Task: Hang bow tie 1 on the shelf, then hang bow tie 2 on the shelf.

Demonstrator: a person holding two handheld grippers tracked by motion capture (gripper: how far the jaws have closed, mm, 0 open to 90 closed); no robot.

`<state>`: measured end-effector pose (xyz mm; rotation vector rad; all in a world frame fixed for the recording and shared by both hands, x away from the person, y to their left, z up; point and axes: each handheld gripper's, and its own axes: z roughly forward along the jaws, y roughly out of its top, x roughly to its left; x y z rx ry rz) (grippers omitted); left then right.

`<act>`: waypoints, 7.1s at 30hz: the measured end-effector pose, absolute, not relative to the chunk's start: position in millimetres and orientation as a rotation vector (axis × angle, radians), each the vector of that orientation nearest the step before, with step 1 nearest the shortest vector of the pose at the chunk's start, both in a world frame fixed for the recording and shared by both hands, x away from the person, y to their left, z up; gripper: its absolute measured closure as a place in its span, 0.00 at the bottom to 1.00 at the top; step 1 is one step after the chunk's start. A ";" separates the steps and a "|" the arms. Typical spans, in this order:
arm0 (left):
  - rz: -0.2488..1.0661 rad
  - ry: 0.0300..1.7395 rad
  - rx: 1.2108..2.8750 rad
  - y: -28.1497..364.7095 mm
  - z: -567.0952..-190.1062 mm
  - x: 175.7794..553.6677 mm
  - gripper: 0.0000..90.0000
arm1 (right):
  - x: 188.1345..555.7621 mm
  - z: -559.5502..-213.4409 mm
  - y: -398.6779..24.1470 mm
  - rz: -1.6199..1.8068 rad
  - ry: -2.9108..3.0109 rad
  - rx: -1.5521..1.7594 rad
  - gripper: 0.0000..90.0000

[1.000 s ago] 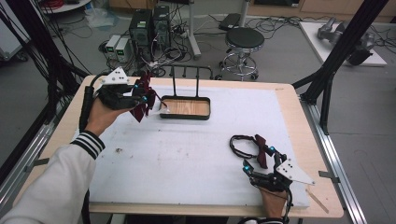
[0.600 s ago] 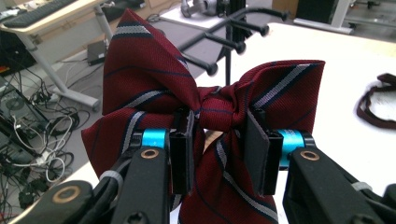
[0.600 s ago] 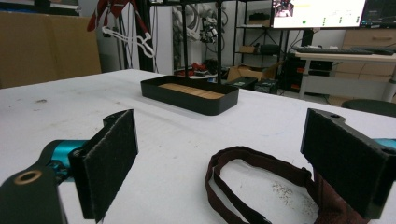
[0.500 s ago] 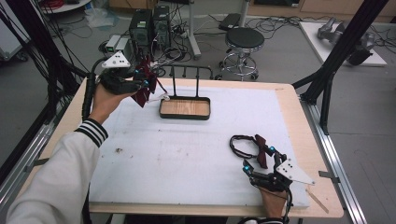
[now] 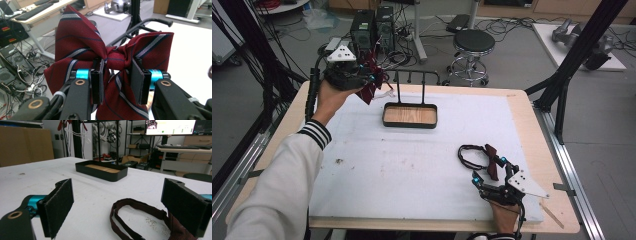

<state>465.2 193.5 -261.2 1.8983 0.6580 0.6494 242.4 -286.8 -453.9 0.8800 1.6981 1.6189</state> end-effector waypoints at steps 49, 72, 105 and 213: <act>0.669 0.887 1.955 211.0 -308.4 489.9 0.73 | 242.1 -453.9 -286.3 1.613 1.693 0.882 0.11; 0.619 0.857 1.993 215.1 -327.9 490.6 0.71 | 242.2 -453.8 -286.2 1.608 1.695 0.882 0.11; 0.582 0.611 1.708 239.5 -327.0 408.1 0.13 | 242.6 -453.8 -286.0 1.601 1.693 0.868 0.11; 0.620 0.625 1.557 276.7 -416.5 307.2 0.13 | 291.1 -391.2 -291.9 0.938 2.153 1.410 0.22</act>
